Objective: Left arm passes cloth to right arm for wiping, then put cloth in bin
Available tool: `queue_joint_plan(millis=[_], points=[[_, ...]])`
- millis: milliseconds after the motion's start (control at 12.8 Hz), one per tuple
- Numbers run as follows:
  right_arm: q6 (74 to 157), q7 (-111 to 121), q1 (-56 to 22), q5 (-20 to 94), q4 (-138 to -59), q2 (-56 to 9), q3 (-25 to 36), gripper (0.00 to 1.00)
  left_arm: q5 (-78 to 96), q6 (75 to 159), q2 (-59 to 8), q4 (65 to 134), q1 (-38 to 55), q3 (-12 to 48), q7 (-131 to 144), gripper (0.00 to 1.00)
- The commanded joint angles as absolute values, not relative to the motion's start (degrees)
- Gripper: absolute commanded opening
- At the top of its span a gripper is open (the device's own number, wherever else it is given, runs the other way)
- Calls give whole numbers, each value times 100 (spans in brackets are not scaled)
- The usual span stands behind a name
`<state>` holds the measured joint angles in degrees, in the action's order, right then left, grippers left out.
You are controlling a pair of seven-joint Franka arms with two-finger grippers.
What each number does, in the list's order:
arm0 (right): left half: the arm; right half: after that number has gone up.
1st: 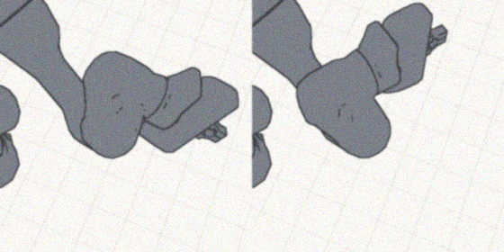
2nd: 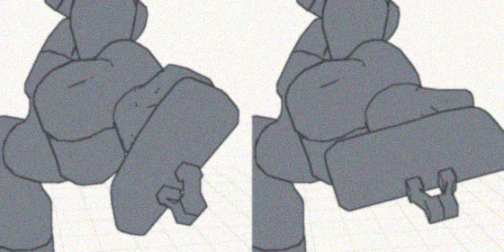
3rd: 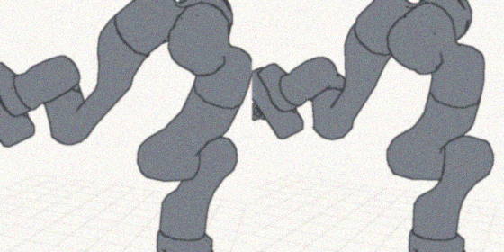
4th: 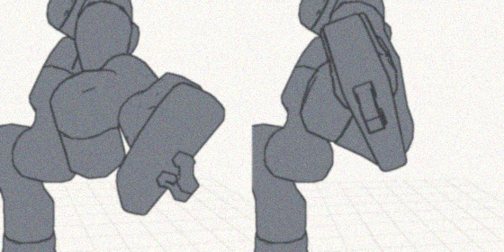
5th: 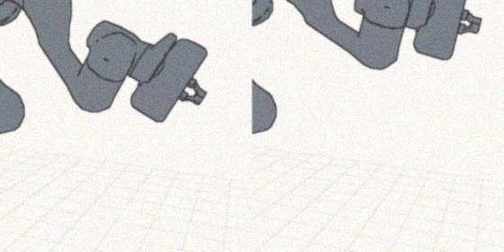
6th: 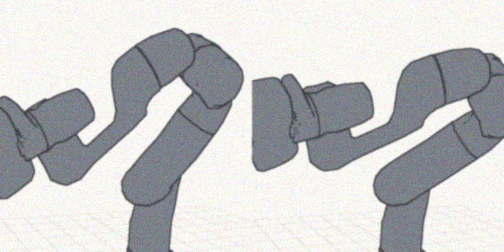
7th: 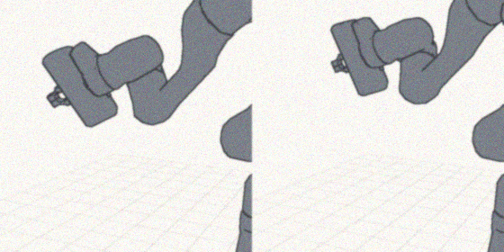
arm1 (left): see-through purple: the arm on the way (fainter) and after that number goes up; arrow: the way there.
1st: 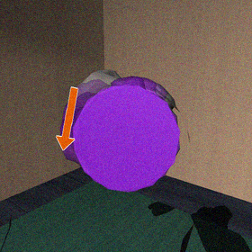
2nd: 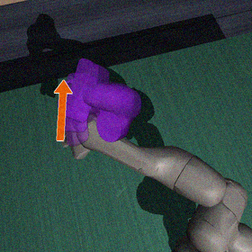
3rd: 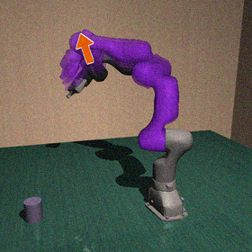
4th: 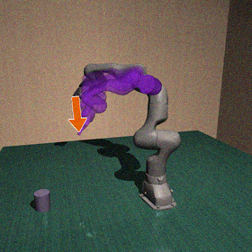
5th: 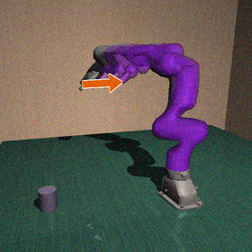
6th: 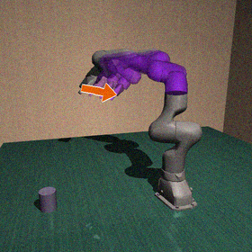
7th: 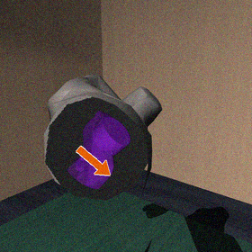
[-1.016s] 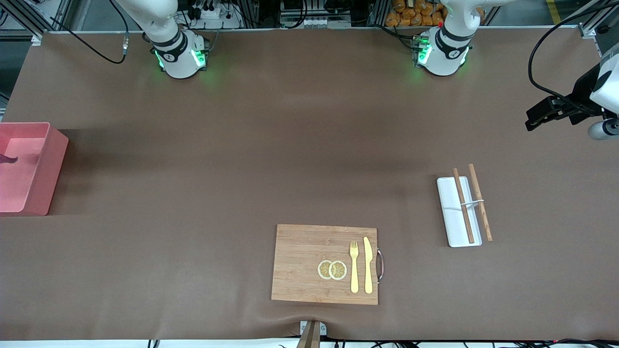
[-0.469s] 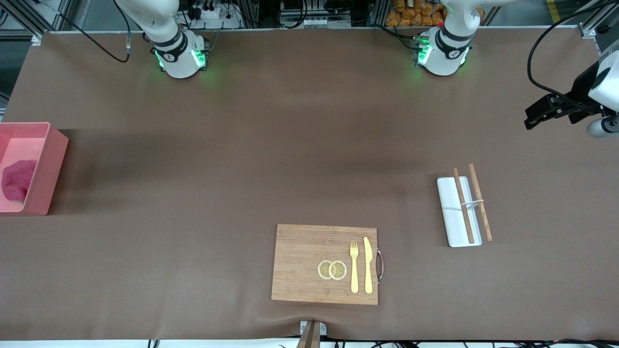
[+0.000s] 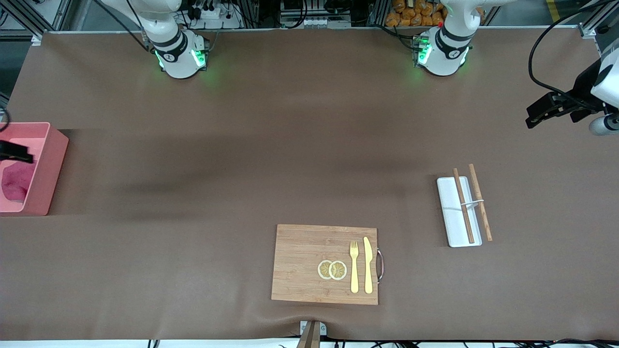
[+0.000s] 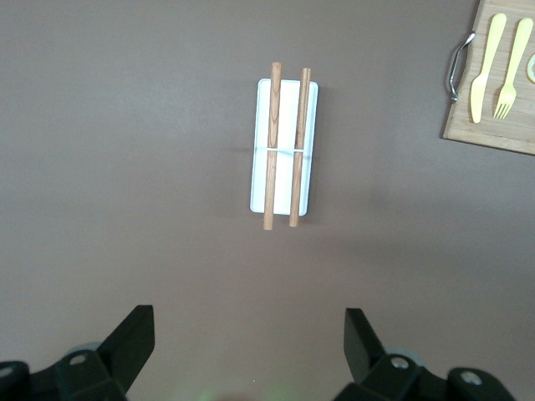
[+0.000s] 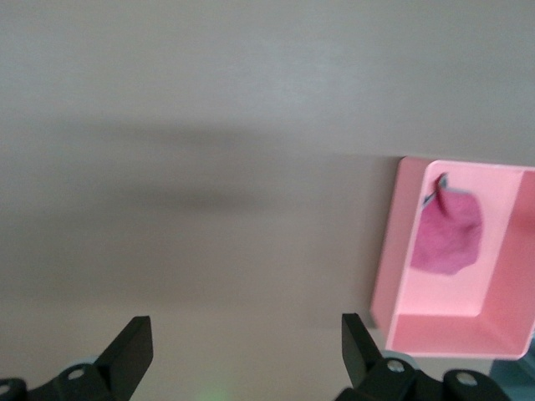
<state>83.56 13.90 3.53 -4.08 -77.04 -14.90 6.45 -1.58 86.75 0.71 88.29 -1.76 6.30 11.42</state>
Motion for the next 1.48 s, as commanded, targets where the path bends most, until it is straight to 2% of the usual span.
queue_joint_plan(millis=[0,234,469,547,781,1094,1406], points=[[8070,714,-17,-378,-7857,-1100,712,100,-123,8657,202,8886,-220,685,1063,100],[7919,371,-9,-151,-8260,-556,573,100,-132,8666,193,8886,-220,694,1063,100],[7928,-313,710,70,-8402,-150,-445,100,-149,8701,193,8886,-220,694,1055,100],[7919,-682,721,88,-8394,-89,-561,100,-158,8701,193,8851,-220,694,1055,100],[7577,-739,668,499,-8341,26,-388,100,-158,8701,202,8824,-211,712,1046,100],[7296,-223,388,466,-8191,157,60,100,-202,8657,237,8807,-185,738,1046,100],[7347,-9,272,344,-8183,176,325,100,-167,8579,246,8798,-176,817,1037,100]])
